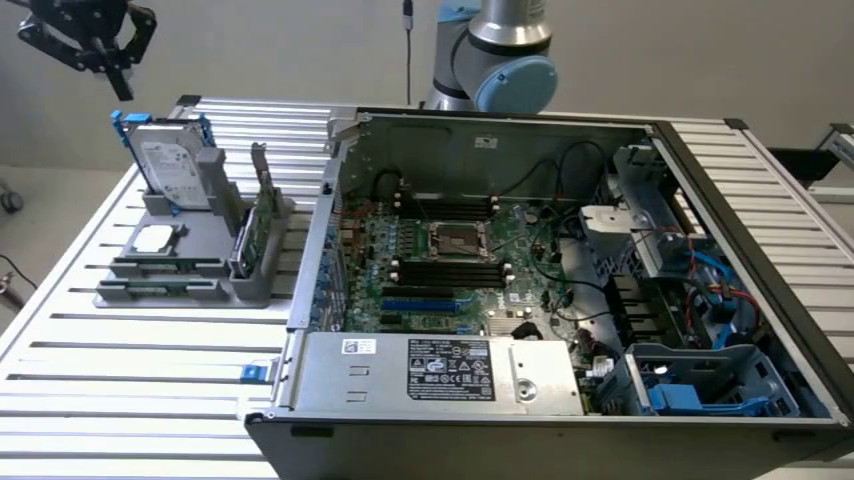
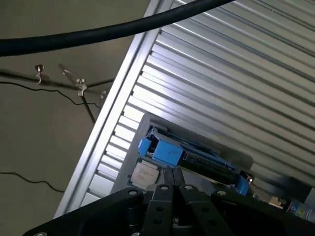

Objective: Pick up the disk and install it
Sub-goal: 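Pick up the disk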

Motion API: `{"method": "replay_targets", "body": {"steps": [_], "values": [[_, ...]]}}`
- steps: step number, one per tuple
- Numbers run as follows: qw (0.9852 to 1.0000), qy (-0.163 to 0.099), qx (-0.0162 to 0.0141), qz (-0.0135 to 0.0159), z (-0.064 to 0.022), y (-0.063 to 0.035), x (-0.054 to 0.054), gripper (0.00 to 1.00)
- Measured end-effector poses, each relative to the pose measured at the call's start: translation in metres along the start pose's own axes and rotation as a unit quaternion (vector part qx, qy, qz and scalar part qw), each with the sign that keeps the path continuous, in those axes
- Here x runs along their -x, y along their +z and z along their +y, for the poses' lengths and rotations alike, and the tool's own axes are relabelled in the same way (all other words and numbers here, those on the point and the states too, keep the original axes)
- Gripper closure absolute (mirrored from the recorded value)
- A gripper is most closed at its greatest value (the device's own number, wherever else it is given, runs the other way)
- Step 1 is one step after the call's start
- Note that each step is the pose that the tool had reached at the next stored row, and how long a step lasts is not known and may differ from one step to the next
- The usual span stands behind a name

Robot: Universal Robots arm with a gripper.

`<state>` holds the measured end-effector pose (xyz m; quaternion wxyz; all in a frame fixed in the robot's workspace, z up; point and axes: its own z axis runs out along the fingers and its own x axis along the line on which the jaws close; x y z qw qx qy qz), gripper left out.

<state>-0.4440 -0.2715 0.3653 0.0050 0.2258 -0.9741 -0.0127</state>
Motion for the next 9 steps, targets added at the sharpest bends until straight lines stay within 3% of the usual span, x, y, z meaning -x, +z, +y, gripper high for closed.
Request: {"method": "replay_targets", "body": {"steps": [5,9], "values": [[0.999,-0.046,-0.0002,0.0012,0.0,0.0011,0.0,0.89],[0.9966,-0.082,-0.0003,0.0021,0.0,0.0015,0.0,0.89]]}}
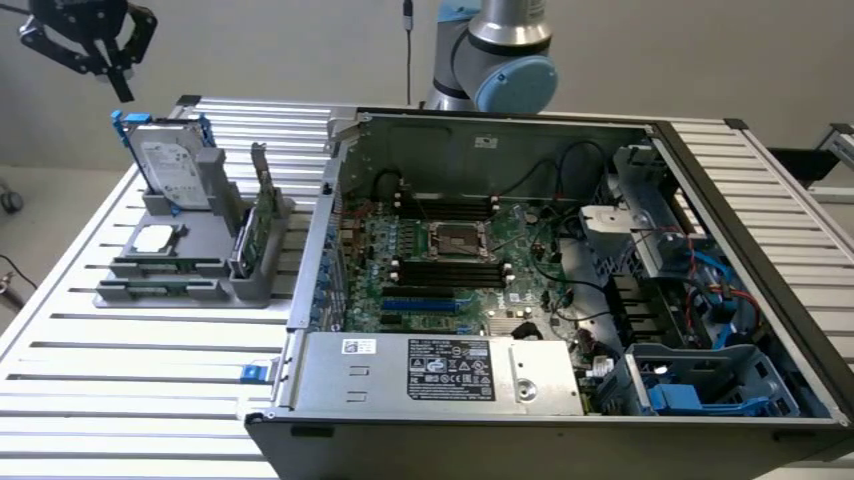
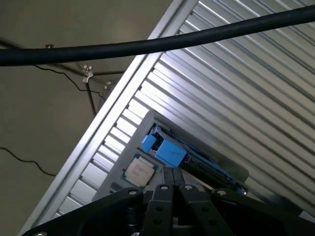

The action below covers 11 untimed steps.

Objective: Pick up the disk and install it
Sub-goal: 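Pick up the disk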

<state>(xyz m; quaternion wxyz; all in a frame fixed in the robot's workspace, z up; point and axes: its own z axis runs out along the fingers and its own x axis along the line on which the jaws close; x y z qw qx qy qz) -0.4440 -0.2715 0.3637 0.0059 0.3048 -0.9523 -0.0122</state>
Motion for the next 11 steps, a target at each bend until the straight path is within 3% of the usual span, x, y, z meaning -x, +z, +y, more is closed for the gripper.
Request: {"method": "replay_targets", "body": {"steps": [6,11], "values": [[0.9985,-0.055,-0.0002,0.0015,0.0,0.0001,0.0,0.89],[0.995,-0.1,-0.0004,0.0027,0.0,0.0001,0.0,0.89]]}}
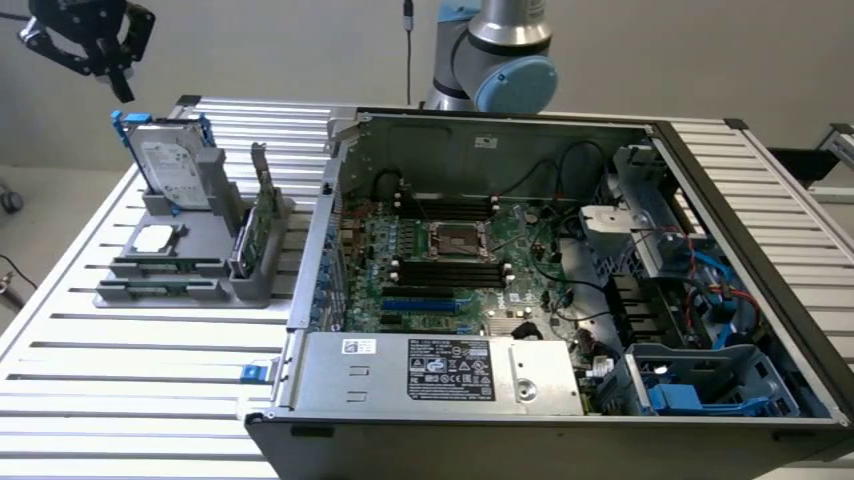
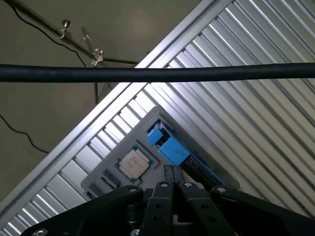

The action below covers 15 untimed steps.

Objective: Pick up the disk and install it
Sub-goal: 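Pick up the disk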

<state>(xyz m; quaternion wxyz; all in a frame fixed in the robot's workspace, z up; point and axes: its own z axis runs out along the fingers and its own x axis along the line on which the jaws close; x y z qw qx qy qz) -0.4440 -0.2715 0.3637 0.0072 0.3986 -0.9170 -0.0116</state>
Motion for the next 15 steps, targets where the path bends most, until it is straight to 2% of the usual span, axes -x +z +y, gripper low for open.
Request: {"method": "replay_targets", "body": {"steps": [4,7,12,15], "values": [[0.9994,-0.036,-0.0002,0.0009,0.0,0.0,0.0,0.89],[0.998,-0.064,-0.0002,0.0017,0.0,0.0006,0.0001,0.89],[0.9941,-0.108,-0.0001,0.0024,-0.0001,0.0022,0.0,0.89],[0.9917,-0.128,0.0003,0.0016,0.0002,0.0034,0.0,0.89]]}}
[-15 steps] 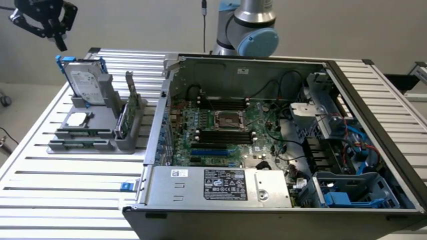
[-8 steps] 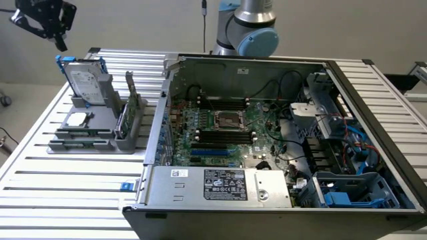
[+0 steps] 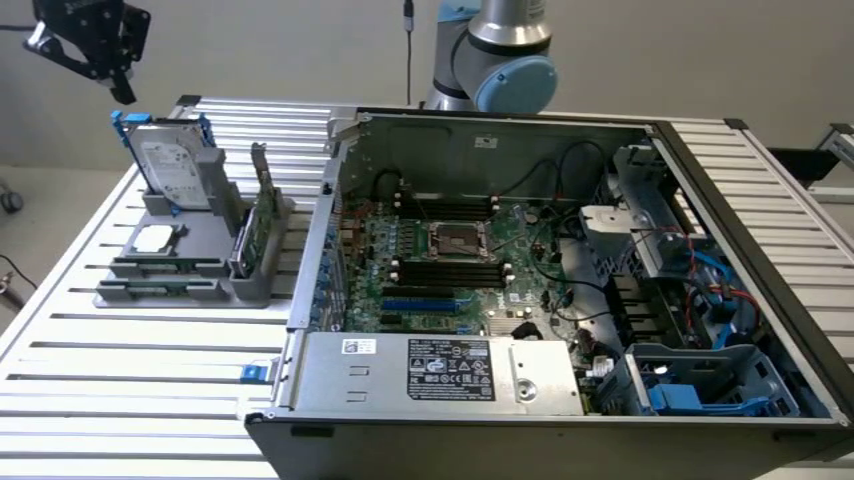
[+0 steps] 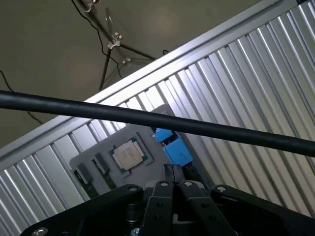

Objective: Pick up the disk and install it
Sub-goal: 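Pick up the disk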

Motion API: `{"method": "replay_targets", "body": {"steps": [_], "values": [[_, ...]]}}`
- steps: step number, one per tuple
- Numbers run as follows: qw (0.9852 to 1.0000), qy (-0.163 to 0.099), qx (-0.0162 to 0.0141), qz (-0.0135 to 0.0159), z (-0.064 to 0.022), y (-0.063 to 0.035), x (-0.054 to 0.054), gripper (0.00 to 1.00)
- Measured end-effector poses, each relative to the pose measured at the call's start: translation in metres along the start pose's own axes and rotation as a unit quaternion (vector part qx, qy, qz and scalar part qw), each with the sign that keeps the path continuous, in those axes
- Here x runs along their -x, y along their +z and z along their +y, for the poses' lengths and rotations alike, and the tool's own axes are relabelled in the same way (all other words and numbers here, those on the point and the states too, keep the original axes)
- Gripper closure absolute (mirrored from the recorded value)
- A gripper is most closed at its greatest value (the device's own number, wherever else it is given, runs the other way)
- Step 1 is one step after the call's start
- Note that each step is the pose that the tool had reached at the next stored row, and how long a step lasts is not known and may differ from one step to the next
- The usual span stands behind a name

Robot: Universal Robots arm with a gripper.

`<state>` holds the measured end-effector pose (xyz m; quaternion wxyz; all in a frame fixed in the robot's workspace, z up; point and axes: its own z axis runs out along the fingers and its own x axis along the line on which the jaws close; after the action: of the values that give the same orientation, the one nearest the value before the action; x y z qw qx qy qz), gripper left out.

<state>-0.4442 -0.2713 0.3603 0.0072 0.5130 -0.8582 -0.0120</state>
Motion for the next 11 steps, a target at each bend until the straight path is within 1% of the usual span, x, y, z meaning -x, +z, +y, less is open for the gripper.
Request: {"method": "replay_targets", "body": {"steps": [4,11], "values": [[0.9998,-0.02,-0.0001,-0.0012,0.0008,0.0013,0.001,0.89],[0.9987,-0.05,-0.0019,-0.0027,0.0034,0.0039,0.0044,0.89]]}}
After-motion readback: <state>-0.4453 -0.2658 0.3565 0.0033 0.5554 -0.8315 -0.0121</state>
